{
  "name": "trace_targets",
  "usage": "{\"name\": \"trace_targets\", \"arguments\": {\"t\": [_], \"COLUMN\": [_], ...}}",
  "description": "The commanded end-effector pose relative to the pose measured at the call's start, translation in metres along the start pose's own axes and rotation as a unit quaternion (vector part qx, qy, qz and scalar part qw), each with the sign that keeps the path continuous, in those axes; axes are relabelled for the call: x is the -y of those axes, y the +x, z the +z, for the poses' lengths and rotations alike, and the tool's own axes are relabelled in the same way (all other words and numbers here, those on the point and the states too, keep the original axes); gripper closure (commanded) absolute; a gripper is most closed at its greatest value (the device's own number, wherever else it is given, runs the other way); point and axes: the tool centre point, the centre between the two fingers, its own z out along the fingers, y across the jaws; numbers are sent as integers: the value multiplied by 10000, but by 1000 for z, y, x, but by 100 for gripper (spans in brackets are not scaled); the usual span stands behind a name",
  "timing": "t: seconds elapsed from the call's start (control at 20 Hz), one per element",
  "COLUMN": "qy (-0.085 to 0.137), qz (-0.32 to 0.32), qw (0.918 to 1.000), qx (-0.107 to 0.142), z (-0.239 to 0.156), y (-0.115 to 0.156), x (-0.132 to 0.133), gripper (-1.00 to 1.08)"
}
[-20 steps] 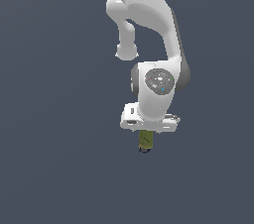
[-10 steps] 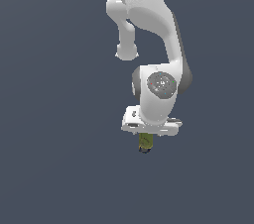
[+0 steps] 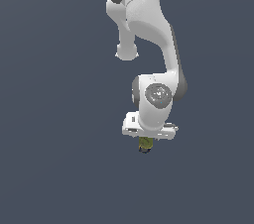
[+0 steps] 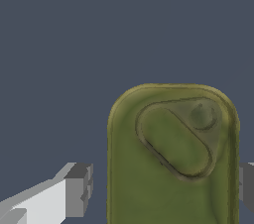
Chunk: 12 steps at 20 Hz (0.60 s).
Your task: Pick up the object and move it to a goal position.
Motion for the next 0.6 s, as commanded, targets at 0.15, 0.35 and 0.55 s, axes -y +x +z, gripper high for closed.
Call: {"name": "trace_targets", "arguments": {"t": [0.15, 0.35, 0.55], "qy": [1, 1, 1], "qz": [2, 2, 2], "qw": [10000, 10000, 10000], "qx": [-5, -5, -5], "z": [13, 11, 11], "y": [1, 2, 2], "x": [0, 0, 0], "gripper": [-92, 108, 108]}}
